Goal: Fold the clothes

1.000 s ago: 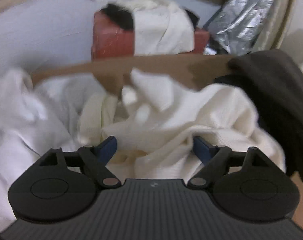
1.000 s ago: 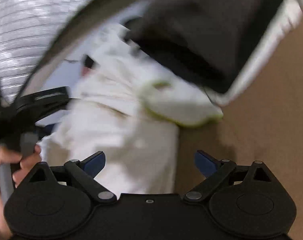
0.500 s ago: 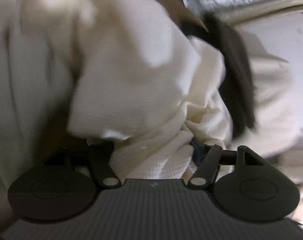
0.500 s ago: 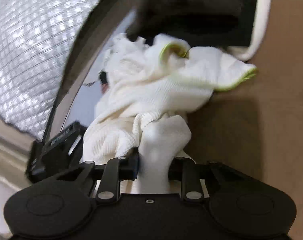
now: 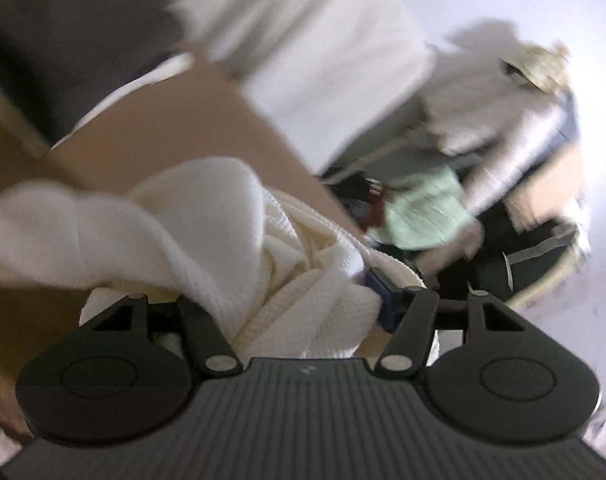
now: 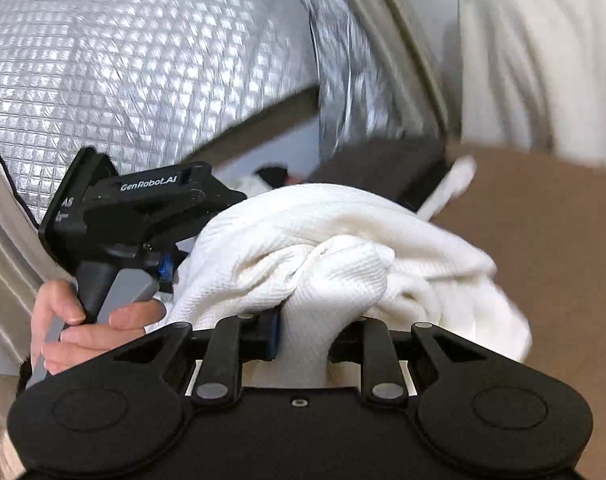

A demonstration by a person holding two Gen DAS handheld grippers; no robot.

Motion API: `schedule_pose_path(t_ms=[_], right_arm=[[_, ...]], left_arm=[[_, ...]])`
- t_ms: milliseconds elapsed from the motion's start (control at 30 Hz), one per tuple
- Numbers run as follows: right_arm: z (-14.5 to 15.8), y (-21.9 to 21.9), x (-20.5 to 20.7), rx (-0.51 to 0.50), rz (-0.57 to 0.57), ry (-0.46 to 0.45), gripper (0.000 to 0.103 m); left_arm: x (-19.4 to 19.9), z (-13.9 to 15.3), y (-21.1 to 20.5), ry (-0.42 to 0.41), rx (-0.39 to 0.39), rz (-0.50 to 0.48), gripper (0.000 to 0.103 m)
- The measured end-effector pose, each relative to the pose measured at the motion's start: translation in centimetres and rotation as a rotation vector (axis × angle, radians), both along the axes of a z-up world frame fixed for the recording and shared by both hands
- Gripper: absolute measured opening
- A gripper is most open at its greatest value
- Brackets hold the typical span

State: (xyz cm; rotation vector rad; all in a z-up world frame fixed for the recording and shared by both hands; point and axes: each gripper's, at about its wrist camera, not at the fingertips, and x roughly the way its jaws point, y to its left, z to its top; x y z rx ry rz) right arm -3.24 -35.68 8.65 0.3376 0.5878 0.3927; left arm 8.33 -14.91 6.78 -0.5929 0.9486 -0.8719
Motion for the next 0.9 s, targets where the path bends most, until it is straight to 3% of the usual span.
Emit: schedule_pose_path(t_ms=[100, 233, 267, 367, 400, 467, 533, 567, 600, 667, 700, 800, 900], right_arm=[[5.9, -2.2, -2.6, -0.072, -0.025, -0.069, 0.026], [12.4, -5.4, -4.0, -0.164, -0.105, -0.116, 0.026], [13.5, -6.3, -4.3, -0.186, -0.123, -0.12, 0.026], [15.2, -8.6, -4.6, -0.233, -0.185, -0.113, 0.025], [14.9, -9.3, -4.5, -0.239, -0.209, -0.112, 0.025], [12.4, -10.7, -3.9, -0.274, -0.275, -0.126, 0.025], [8.1, -12.4, -2.7, -0.334, -0.368, -0.132, 0.026], [5.6, -13.2, -2.0, -0.369, -0.426, -0.128, 0.027], [2.5, -14.3, -1.4, -0.377, -0.506, -0.099, 0.036], [-3.6, -16.8, 0.8, -0.407, -0.633, 0.099, 0.038], [-6.0, -18.0, 1.2, -0.429, -0.637, 0.138, 0.038], [-9.6, -22.1, 1.3, -0.32, -0.668, 0.22, 0.04], [-10.0, -24.9, 1.3, -0.107, -0.624, 0.241, 0.043]], left_arm=[[-2.4, 7.7, -3.9, -0.155, 0.023, -0.065, 0.061], [-3.9, 15.9, -7.7, -0.242, 0.016, -0.118, 0.061], [-3.9, 17.1, -8.5, -0.255, 0.016, -0.126, 0.061], [-3.1, 17.3, -10.5, -0.291, 0.023, -0.117, 0.063], [-2.8, 16.9, -10.9, -0.309, 0.029, -0.106, 0.064], [-1.8, 13.0, -11.5, -0.372, 0.085, -0.025, 0.066], [-0.9, 7.9, -12.6, -0.452, 0.264, 0.086, 0.066], [-0.2, 5.6, -13.1, -0.446, 0.36, 0.086, 0.066], [0.4, 3.4, -13.7, -0.439, 0.457, 0.087, 0.066], [1.8, -1.1, -14.8, -0.422, 0.65, 0.087, 0.066], [2.5, -3.0, -15.2, -0.393, 0.712, 0.078, 0.066], [4.2, -5.7, -15.5, -0.205, 0.619, 0.001, 0.066], [3.5, -6.5, -16.6, -0.234, 0.604, -0.029, 0.066]])
